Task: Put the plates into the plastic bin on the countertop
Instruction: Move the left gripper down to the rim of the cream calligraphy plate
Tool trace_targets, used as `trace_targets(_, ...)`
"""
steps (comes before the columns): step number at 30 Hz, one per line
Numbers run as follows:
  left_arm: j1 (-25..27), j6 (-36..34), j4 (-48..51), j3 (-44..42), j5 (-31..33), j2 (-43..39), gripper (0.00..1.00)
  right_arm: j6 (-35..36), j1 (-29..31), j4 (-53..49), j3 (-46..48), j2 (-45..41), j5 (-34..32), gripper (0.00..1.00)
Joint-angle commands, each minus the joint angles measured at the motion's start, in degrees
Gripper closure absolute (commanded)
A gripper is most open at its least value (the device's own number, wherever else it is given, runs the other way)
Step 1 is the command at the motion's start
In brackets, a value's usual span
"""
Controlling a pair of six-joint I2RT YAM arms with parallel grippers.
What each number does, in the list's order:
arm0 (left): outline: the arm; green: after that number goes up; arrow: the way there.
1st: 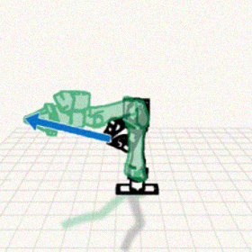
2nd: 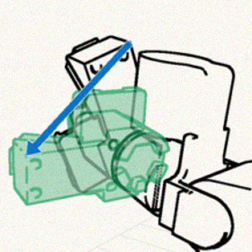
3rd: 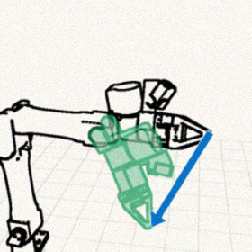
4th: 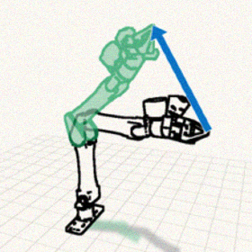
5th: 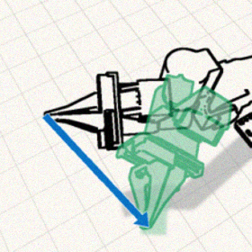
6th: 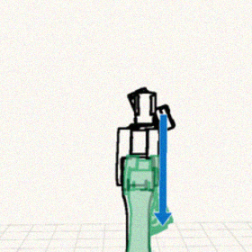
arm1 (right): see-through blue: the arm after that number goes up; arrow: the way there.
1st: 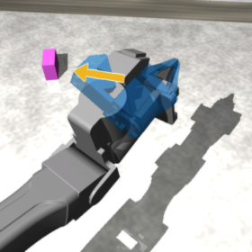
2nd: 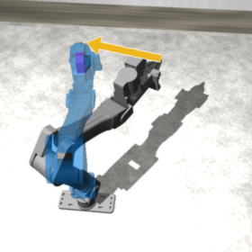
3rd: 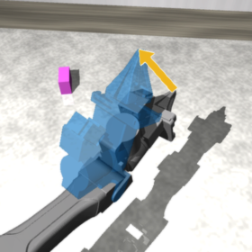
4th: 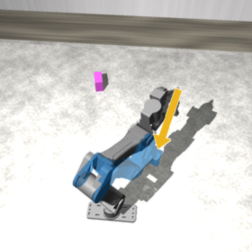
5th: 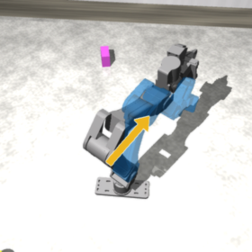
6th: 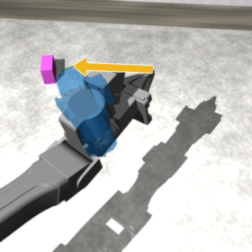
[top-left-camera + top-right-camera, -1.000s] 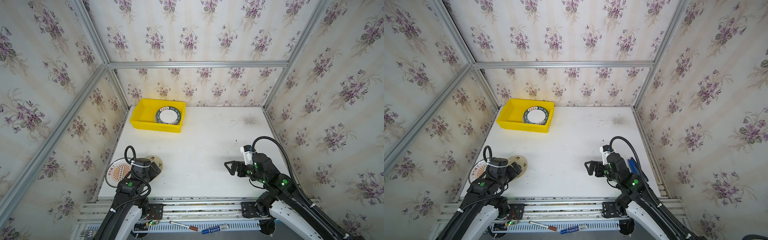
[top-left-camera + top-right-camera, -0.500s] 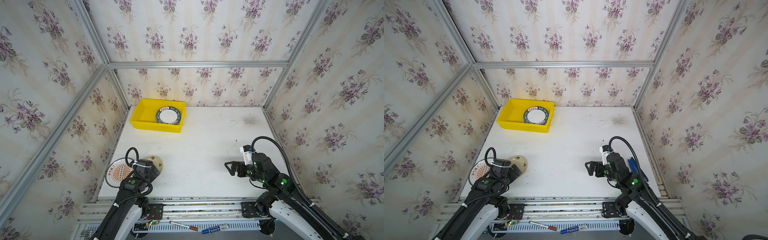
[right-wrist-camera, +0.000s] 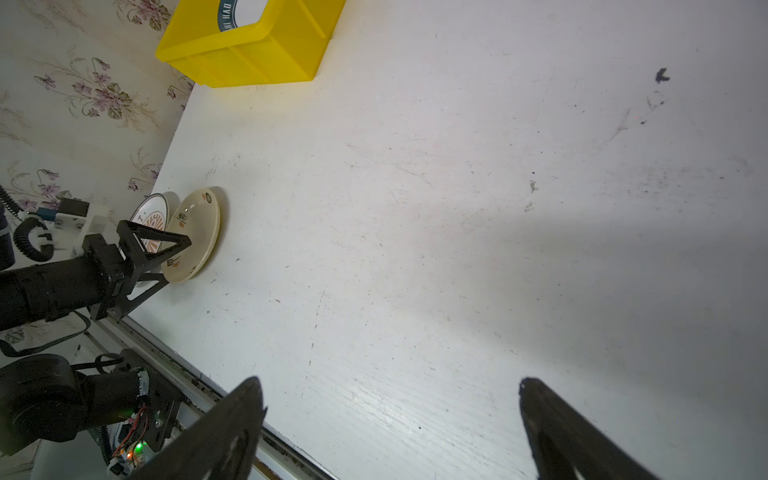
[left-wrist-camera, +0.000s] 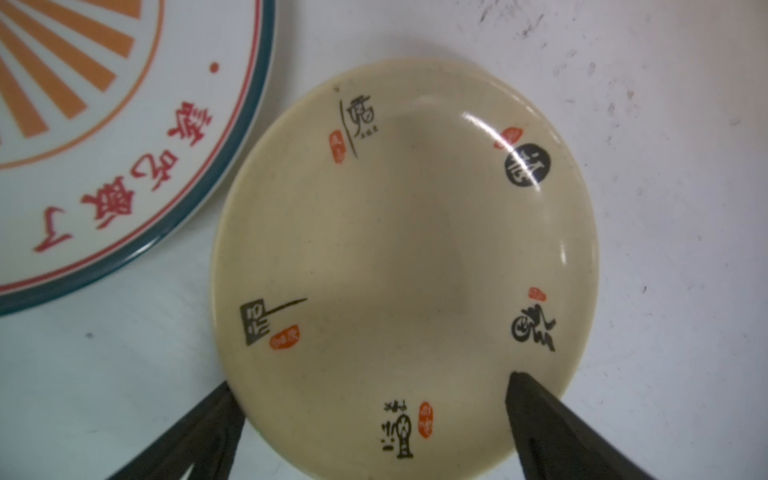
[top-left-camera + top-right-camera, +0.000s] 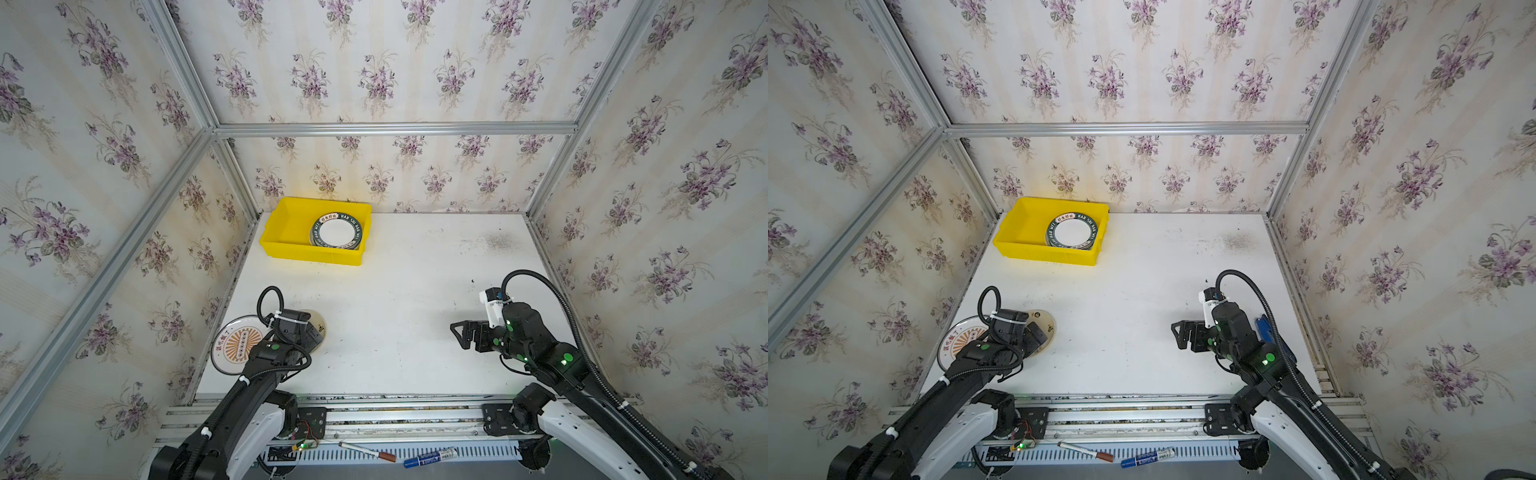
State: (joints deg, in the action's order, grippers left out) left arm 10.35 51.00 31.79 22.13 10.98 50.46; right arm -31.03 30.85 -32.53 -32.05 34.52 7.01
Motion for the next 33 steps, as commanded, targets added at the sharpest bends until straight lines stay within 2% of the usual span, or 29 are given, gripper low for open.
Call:
trace_targets(1, -0.07, -3.75, -3.51, 2.00, -1.04, 2.89, 0.00, 0.21, -2.10, 0.01, 0.44, -0.41, -0.21, 0.02)
trace_targets(8, -0.07, -9.74, -8.66, 5.44, -4.58, 10.08, 0.00, -0.79, -2.59, 0.00, 1.12, -1.21, -0.47, 0.02)
trace_targets(16, -0.07, -15.16, -12.47, 12.36, -8.93, 23.46, 0.01, -0.70, -2.99, -0.74, 0.61, -0.60, -1.63, 0.02)
trace_targets(24, -0.15, -13.71, -14.60, 15.31, -9.41, 28.87, 0.02, -2.34, -3.08, -0.82, 0.32, -0.78, -2.98, 0.02)
trace_targets(29, -1.41, -11.23, -16.33, 14.27, -9.14, 29.61, 0.17, -2.83, -3.17, -1.28, 0.23, -0.96, -3.48, 0.02)
trace_targets(33, -2.98, -7.45, -19.35, 11.26, -9.24, 28.40, 0.22, -2.81, -3.17, -1.75, 0.15, -0.95, -3.83, 0.02)
